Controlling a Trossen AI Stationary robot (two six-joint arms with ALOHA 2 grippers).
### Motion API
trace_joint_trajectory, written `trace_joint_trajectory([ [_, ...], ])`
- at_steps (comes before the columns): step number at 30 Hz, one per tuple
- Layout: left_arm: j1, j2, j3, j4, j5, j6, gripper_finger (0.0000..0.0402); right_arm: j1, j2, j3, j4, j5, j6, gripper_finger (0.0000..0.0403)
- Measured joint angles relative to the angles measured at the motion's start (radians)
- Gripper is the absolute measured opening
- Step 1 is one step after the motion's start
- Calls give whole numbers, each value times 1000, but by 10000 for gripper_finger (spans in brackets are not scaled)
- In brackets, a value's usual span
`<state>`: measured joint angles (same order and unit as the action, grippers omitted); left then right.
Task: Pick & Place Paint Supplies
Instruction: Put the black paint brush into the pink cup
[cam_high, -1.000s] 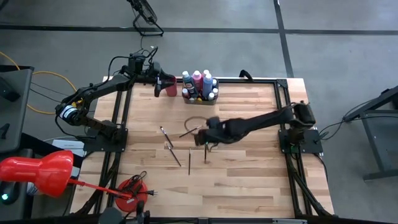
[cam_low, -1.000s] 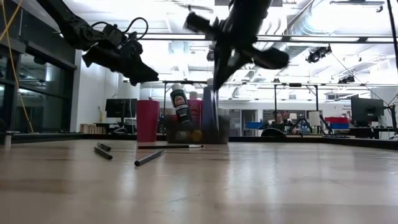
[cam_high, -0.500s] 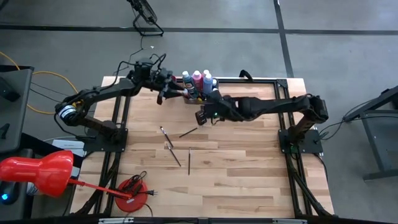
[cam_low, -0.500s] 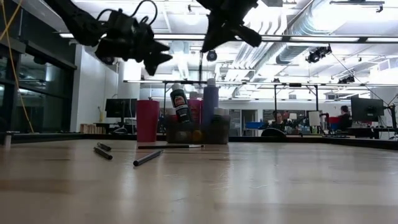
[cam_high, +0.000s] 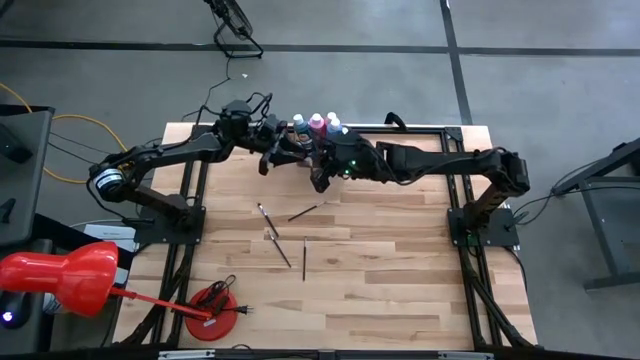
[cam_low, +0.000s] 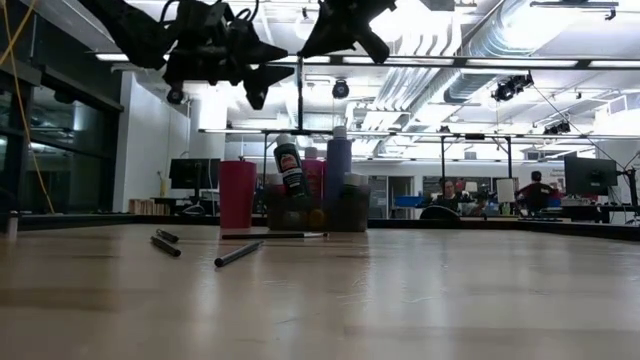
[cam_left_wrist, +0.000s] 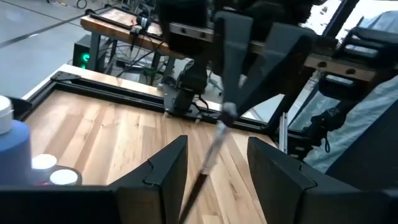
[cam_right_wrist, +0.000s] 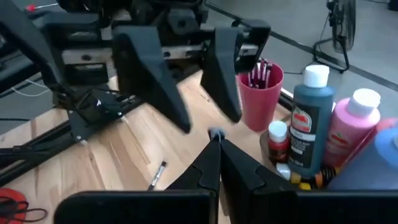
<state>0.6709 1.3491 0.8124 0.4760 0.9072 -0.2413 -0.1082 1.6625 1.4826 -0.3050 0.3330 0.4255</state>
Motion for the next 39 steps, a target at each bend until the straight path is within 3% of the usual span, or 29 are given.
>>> trace_joint_trajectory([
  [10, -52, 0, 0, 3, -71, 0, 164, -50, 0, 0, 39, -102, -71, 3],
  [23, -56, 0, 0, 17, -144, 0, 159, -58, 0, 0, 71, -135, -111, 3],
  [27, -56, 0, 0, 54, -144, 0, 123, -59, 0, 0, 72, -134, -111, 3],
  [34, -56, 0, 0, 59, -138, 3, 17, -59, 0, 0, 74, -133, -111, 3],
  [39, -56, 0, 0, 59, -141, 9, 15, -59, 0, 0, 79, -127, -110, 3],
])
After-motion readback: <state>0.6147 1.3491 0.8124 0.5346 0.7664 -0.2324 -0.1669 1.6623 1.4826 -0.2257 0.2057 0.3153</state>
